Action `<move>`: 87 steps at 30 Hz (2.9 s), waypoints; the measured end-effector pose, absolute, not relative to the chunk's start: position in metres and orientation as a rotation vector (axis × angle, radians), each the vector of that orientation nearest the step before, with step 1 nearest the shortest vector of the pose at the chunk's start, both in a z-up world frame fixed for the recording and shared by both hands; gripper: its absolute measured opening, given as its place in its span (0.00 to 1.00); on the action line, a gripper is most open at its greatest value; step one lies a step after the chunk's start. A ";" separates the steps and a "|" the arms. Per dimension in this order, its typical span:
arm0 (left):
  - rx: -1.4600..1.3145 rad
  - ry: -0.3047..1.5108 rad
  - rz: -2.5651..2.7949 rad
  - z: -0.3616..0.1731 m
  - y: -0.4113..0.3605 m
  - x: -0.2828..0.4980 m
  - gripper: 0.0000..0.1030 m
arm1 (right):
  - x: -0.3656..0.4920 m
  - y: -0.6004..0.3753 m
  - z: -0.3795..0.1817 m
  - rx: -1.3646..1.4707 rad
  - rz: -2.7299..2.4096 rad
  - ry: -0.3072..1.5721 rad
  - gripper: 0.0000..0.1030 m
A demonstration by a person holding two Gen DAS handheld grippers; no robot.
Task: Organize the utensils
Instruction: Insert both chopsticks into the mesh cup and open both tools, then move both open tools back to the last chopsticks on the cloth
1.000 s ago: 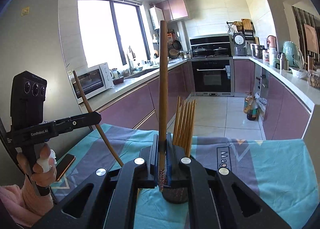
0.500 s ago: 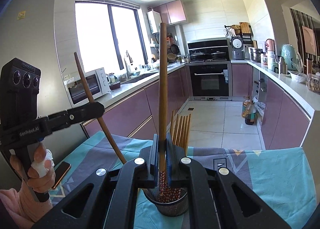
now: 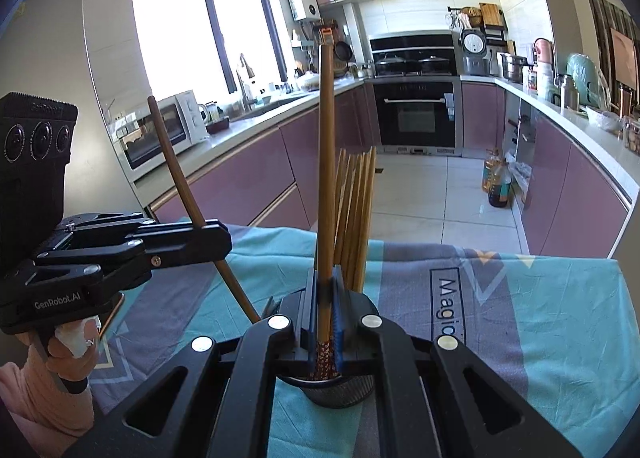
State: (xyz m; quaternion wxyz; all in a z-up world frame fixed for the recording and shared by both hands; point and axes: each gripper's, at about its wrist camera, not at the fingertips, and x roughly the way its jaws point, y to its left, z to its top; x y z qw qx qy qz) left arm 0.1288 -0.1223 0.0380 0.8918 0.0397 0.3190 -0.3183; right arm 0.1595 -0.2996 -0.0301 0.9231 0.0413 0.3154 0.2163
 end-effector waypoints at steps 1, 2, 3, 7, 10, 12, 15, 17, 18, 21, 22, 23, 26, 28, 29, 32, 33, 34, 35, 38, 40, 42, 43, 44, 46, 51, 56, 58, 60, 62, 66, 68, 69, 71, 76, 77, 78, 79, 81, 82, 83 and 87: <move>0.090 0.675 -0.657 0.035 -0.123 0.132 0.07 | 0.161 -0.299 -0.033 0.085 0.444 0.660 0.06; 0.097 0.689 -0.657 0.032 -0.125 0.133 0.07 | 0.163 -0.300 -0.035 0.085 0.443 0.667 0.06; 0.098 0.699 -0.659 0.030 -0.125 0.135 0.07 | 0.165 -0.299 -0.039 0.088 0.442 0.680 0.06; 0.096 0.733 -0.649 0.023 -0.133 0.153 0.07 | 0.173 -0.297 -0.046 0.094 0.435 0.705 0.06; 0.100 0.731 -0.621 0.020 -0.133 0.161 0.08 | 0.178 -0.299 -0.048 0.106 0.429 0.710 0.06; 0.097 0.733 -0.624 0.018 -0.135 0.163 0.08 | 0.180 -0.300 -0.049 0.112 0.425 0.711 0.06; 0.096 0.734 -0.614 0.017 -0.137 0.165 0.08 | 0.184 -0.303 -0.051 0.126 0.418 0.714 0.07; 0.093 0.740 -0.607 0.014 -0.137 0.165 0.08 | 0.186 -0.305 -0.052 0.140 0.409 0.716 0.08; 0.093 0.740 -0.606 0.013 -0.137 0.165 0.08 | 0.186 -0.306 -0.053 0.147 0.411 0.717 0.08; 0.084 0.745 -0.598 0.010 -0.136 0.168 0.09 | 0.186 -0.309 -0.054 0.161 0.406 0.719 0.08; 0.082 0.744 -0.596 0.010 -0.133 0.167 0.10 | 0.185 -0.310 -0.055 0.165 0.406 0.718 0.08; 0.081 0.738 -0.592 0.009 -0.132 0.165 0.10 | 0.183 -0.310 -0.055 0.169 0.409 0.712 0.08; 0.081 0.708 -0.577 0.009 -0.125 0.157 0.14 | 0.176 -0.310 -0.052 0.169 0.423 0.697 0.11; 0.079 0.679 -0.554 0.010 -0.117 0.150 0.17 | 0.166 -0.308 -0.048 0.163 0.441 0.676 0.18; 0.075 0.663 -0.539 0.010 -0.112 0.145 0.20 | 0.160 -0.307 -0.045 0.159 0.455 0.661 0.22; 0.076 0.609 -0.507 0.013 -0.098 0.127 0.30 | 0.141 -0.302 -0.036 0.142 0.500 0.624 0.27; 0.068 0.593 -0.496 0.014 -0.091 0.121 0.34 | 0.137 -0.300 -0.034 0.137 0.516 0.618 0.30; 0.062 0.581 -0.492 0.016 -0.085 0.115 0.35 | 0.132 -0.298 -0.033 0.131 0.534 0.613 0.31; 0.059 0.570 -0.487 0.015 -0.079 0.109 0.37 | 0.127 -0.294 -0.032 0.122 0.552 0.610 0.35; 0.048 0.553 -0.457 0.010 -0.059 0.095 0.42 | 0.115 -0.281 -0.040 0.096 0.598 0.629 0.43; 0.021 0.576 -0.446 0.002 -0.046 0.090 0.42 | 0.112 -0.270 -0.053 0.082 0.624 0.669 0.43; 0.010 0.605 -0.426 -0.011 -0.036 0.086 0.42 | 0.112 -0.259 -0.070 0.059 0.632 0.723 0.43; 0.006 0.621 -0.416 -0.018 -0.029 0.083 0.42 | 0.113 -0.253 -0.080 0.057 0.636 0.753 0.43; 0.004 0.640 -0.404 -0.026 -0.026 0.083 0.42 | 0.114 -0.249 -0.089 0.056 0.637 0.782 0.43; 0.001 0.678 -0.387 -0.042 -0.019 0.081 0.42 | 0.114 -0.240 -0.105 0.043 0.632 0.822 0.43; 0.008 0.767 -0.351 -0.080 -0.012 0.079 0.42 | 0.117 -0.227 -0.131 0.046 0.623 0.902 0.43; 0.013 0.811 -0.345 -0.098 -0.017 0.080 0.42 | 0.115 -0.214 -0.138 0.005 0.603 0.916 0.42; 0.018 0.821 -0.351 -0.101 -0.022 0.082 0.42 | 0.114 -0.210 -0.140 -0.012 0.591 0.917 0.41; 0.027 0.830 -0.354 -0.104 -0.024 0.084 0.42 | 0.113 -0.206 -0.142 -0.032 0.576 0.918 0.37; 0.030 0.835 -0.360 -0.104 -0.027 0.085 0.42 | 0.112 -0.206 -0.142 -0.038 0.565 0.916 0.35; 0.041 0.855 -0.376 -0.108 -0.033 0.088 0.41 | 0.113 -0.210 -0.142 -0.029 0.547 0.921 0.32; 0.046 0.866 -0.389 -0.109 -0.037 0.090 0.41 | 0.112 -0.210 -0.142 -0.026 0.542 0.925 0.31; 0.046 0.874 -0.398 -0.111 -0.039 0.092 0.41 | 0.112 -0.210 -0.142 -0.026 0.541 0.925 0.31; 0.048 0.892 -0.409 -0.114 -0.044 0.095 0.40 | 0.112 -0.211 -0.142 -0.026 0.538 0.926 0.31; 0.075 0.920 -0.417 -0.123 -0.057 0.102 0.39 | 0.114 -0.211 -0.143 -0.029 0.528 0.927 0.31; 0.079 0.931 -0.414 -0.126 -0.059 0.105 0.39 | 0.114 -0.214 -0.143 -0.030 0.526 0.927 0.31; 0.083 0.941 -0.410 -0.129 -0.061 0.107 0.37 | 0.115 -0.215 -0.143 -0.031 0.524 0.927 0.31; 0.085 0.943 -0.407 -0.130 -0.061 0.108 0.37 | 0.115 -0.215 -0.143 -0.032 0.522 0.927 0.31; 0.086 0.941 -0.407 -0.130 -0.061 0.108 0.33 | 0.116 -0.213 -0.143 -0.036 0.520 0.928 0.31; 0.084 0.942 -0.410 -0.131 -0.062 0.108 0.30 | 0.117 -0.213 -0.143 -0.039 0.520 0.928 0.31; 0.082 0.944 -0.412 -0.132 -0.062 0.108 0.27 | 0.117 -0.212 -0.143 -0.045 0.518 0.928 0.30; 0.085 0.947 -0.408 -0.131 -0.058 0.103 0.17 | 0.121 -0.207 -0.144 -0.064 0.512 0.923 0.30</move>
